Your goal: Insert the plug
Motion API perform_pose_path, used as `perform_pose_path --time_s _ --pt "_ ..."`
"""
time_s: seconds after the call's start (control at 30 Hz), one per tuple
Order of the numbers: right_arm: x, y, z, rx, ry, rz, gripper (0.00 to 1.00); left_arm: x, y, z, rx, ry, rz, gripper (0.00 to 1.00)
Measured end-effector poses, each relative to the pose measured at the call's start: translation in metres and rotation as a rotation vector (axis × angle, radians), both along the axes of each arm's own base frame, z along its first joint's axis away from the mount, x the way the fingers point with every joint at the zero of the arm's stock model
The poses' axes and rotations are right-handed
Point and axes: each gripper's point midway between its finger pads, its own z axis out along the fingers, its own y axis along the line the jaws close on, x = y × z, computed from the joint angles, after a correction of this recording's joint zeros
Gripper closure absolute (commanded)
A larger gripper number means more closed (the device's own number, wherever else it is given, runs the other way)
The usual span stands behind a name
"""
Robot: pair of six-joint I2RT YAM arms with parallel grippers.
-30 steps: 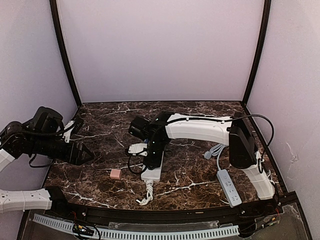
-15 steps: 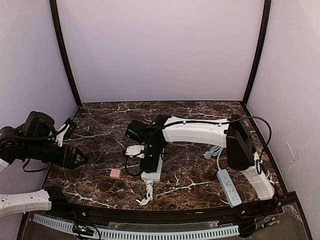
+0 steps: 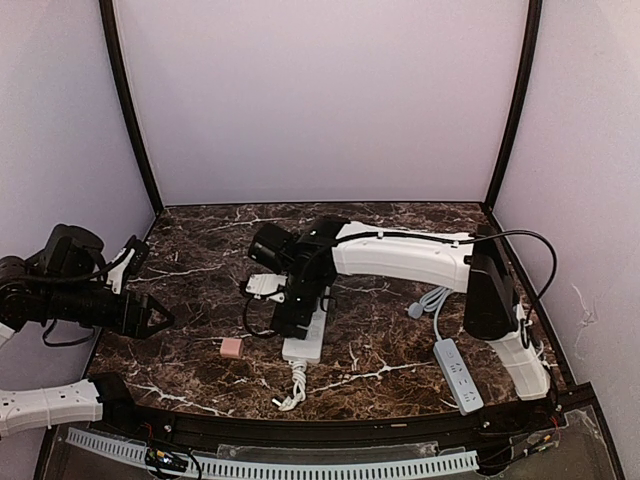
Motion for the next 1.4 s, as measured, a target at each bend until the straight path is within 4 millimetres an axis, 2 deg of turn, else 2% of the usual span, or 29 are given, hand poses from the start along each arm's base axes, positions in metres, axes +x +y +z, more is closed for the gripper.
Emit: perform_pose_path --time_s 0.1,0.2,0.33,0.47,0.57,0.67,0.8,0.87,1.0,1.2,1.4 --pt "0.001 0.003 0.029 0.066 -0.023 -0.019 0.04 0.000 0.000 0.000 -0.004 0.002 0.003 0.23" --pt "0.002 0.006 0.067 0.160 -0.051 -0.044 0.04 0.000 0.000 0.000 -0.005 0.003 0.004 0.20" --pt "-0.001 -0.001 0.107 0.263 -0.071 -0.090 0.04 0.001 -0.001 -0.001 0.000 0.008 0.005 0.18" --pt "-0.001 -0.012 0.126 0.329 -0.081 -0.185 0.06 0.002 -0.002 -0.003 0.011 0.018 0.004 0.19" --pt "0.001 -0.017 0.122 0.356 -0.063 -0.291 0.12 0.004 -0.005 -0.007 0.020 0.030 0.002 0.19" --pt "0.002 -0.022 0.106 0.364 -0.016 -0.420 0.22 0.008 -0.009 -0.010 0.023 0.042 -0.003 0.19" --pt "-0.001 -0.027 0.086 0.383 0.069 -0.609 0.53 0.011 -0.016 -0.014 0.017 0.054 -0.010 0.22" --pt "-0.002 -0.027 0.081 0.407 0.109 -0.706 0.62 0.012 -0.018 -0.015 0.009 0.057 -0.008 0.23" --pt "-0.004 -0.026 0.075 0.447 0.182 -0.849 0.64 0.012 -0.021 -0.015 -0.012 0.061 -0.008 0.25" --pt "-0.009 -0.021 0.065 0.472 0.273 -0.962 0.67 0.012 -0.022 -0.013 -0.027 0.061 -0.003 0.27" --pt "-0.007 -0.033 0.042 0.433 0.310 -1.058 0.70 0.010 -0.021 -0.016 -0.038 0.066 0.007 0.30"
